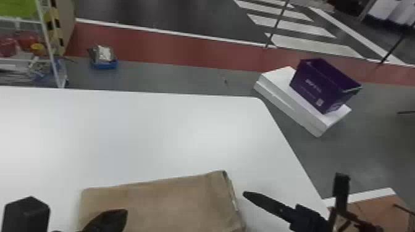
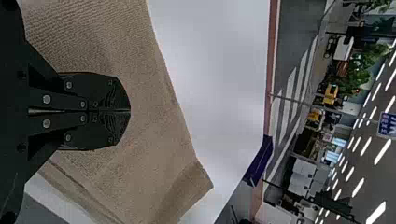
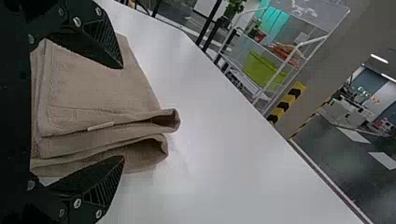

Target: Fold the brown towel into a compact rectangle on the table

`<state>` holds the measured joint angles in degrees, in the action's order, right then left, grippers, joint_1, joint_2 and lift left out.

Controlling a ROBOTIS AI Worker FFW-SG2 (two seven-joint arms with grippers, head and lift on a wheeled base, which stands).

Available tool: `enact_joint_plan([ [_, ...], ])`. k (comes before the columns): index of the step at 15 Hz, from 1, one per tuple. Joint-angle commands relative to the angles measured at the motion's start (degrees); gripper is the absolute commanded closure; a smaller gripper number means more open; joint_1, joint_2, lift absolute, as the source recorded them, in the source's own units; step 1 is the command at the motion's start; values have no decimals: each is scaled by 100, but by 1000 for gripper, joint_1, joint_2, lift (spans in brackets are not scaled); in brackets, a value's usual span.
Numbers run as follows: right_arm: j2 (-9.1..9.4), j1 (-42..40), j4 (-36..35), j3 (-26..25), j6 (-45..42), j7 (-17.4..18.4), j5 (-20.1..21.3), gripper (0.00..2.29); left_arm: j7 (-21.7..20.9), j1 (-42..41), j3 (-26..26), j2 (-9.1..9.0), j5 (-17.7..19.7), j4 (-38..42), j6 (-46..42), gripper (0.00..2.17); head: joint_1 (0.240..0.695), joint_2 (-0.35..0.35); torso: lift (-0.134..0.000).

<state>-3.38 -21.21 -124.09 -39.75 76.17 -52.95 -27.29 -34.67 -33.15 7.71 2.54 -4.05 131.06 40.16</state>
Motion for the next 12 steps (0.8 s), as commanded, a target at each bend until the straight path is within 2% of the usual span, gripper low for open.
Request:
enact_joint_plan([
  [1, 101, -14, -106, 222, -80, 56, 145, 323, -4, -16, -182, 1, 255, 130, 6, 1163, 695, -350, -123],
  [3, 145, -41, -97, 477, -221, 109, 496, 461, -40, -16, -340, -8, 352, 174, 41, 1163, 695, -350, -123],
  [4, 154, -120, -97, 609, -555, 179, 567, 471, -40, -7, -384, -8, 352, 174, 59, 1163, 695, -350, -123],
  [5, 180, -181, -45, 688, -1029, 294, 549, 475, -48, -7, -411, -8, 352, 165, 59, 1166, 695, -347, -123],
  [6, 250, -181, 61, 741, -1451, 338, 549, 606, -48, -7, -411, -8, 352, 130, 41, 1166, 695, -335, -123],
  [7, 250, -155, 201, 802, -1644, 373, 514, 677, -48, -7, -402, -8, 352, 95, 41, 1166, 695, -321, -123],
  [10, 277, -102, 412, 952, -2031, 505, 321, 684, -48, 11, -384, -17, 343, 51, 41, 1166, 695, -309, -123],
  [12, 338, -76, 421, 1040, -2172, 619, 180, 1251, -40, 11, -375, -17, 334, 42, 41, 1166, 695, -297, -123],
])
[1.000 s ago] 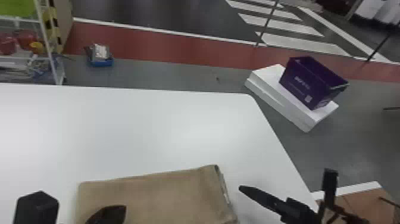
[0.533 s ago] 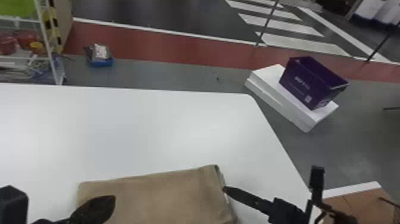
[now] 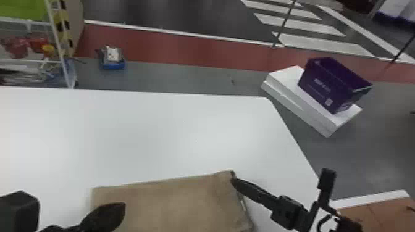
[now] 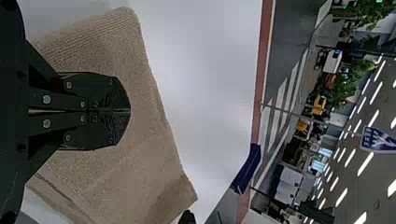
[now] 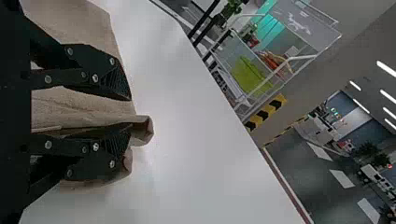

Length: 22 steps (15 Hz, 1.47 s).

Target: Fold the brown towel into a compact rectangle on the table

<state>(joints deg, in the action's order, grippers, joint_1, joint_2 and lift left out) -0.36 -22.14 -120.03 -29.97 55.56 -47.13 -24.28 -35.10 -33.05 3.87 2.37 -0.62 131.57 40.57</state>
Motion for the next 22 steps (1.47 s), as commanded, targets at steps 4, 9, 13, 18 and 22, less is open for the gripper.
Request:
enact_joint_plan([
  [4, 27, 166, 296, 422, -181, 125, -59, 1538, 21, 0, 52, 0, -52, -26, 18, 1166, 695, -268, -123],
  [9, -52, 360, 1052, 369, -867, 125, 178, 1538, -14, -35, 8, 18, -61, -26, 35, 1166, 695, -256, -123],
  [13, -123, 447, 1351, 237, -1095, 116, 46, 1538, -14, -35, 52, 9, -70, 1, 53, 1166, 695, -281, -123],
  [18, -114, 87, 648, 70, -937, -86, -604, 410, 4, -87, 26, 18, -70, 88, 88, 1163, 695, -298, -123],
  [22, -61, -264, -249, -246, -445, -24, -701, 63, -32, -149, 17, 18, -70, 176, 88, 1166, 695, -294, -123],
])
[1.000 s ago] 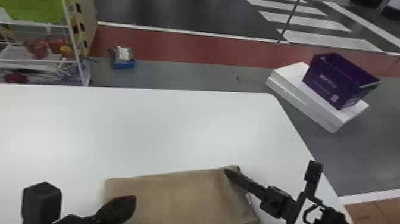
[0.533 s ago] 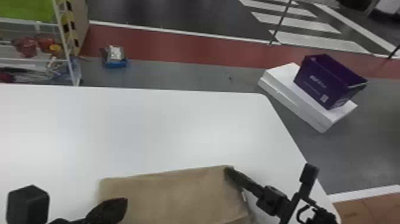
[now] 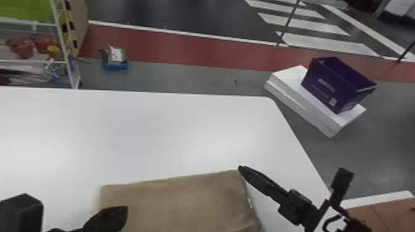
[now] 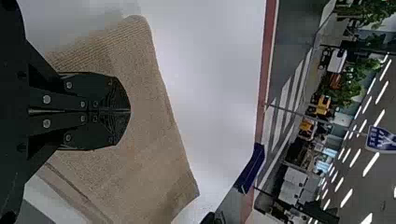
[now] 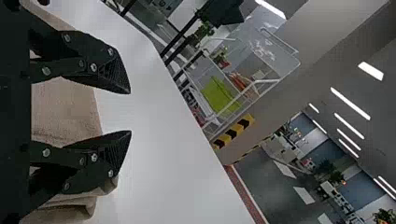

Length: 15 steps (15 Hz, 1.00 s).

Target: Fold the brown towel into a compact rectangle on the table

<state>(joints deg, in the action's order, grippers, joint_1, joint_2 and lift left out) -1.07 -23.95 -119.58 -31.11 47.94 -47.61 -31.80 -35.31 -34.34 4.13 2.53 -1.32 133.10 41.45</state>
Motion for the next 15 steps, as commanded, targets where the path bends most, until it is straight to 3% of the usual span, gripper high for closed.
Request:
enact_joint_plan([
  [1, 19, -92, -452, -238, 651, 50, 210, 66, -19, -47, -9, 2, 0, 32, 0, 1166, 695, -298, -123],
  [4, 10, -119, -654, -440, 1284, 59, 632, 191, -72, -64, -9, 2, -9, 41, 0, 1166, 695, -327, -123],
  [11, -131, -5, -654, -607, 2321, 129, 851, 289, -90, -126, 35, 2, -9, 172, 0, 1166, 695, -350, -123],
  [15, -201, 92, -663, -484, 2866, 366, 1080, 289, -177, -152, -9, 11, -9, 243, -18, 1166, 695, -350, -123],
])
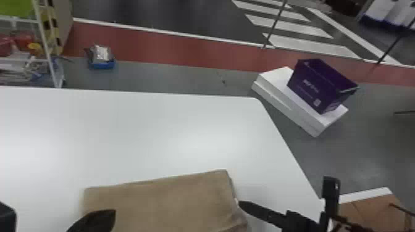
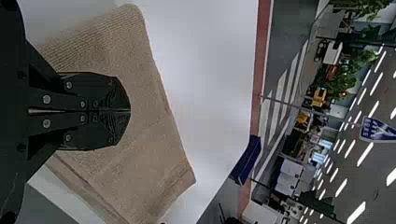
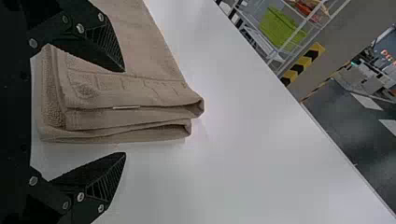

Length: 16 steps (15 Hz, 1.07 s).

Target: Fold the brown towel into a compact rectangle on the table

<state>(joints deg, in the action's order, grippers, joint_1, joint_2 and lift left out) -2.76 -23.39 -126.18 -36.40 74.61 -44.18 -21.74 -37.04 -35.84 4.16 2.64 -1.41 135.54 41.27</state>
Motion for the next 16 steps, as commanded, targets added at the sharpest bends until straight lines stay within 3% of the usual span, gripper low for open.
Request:
enact_joint_plan([
  [1, -41, 98, -3, 98, 340, 32, 161, 289, -5, -2, -12, 0, 0, -10, 0, 1166, 695, -350, -123],
  [9, -32, 458, -240, 449, 1548, 314, 566, 340, -76, 24, -135, 70, 88, -19, 0, 1166, 695, -350, -123],
  [16, -67, 783, -214, 423, 1548, 472, 742, 329, -129, 112, -223, 70, 123, -27, 0, 1166, 695, -349, -123],
])
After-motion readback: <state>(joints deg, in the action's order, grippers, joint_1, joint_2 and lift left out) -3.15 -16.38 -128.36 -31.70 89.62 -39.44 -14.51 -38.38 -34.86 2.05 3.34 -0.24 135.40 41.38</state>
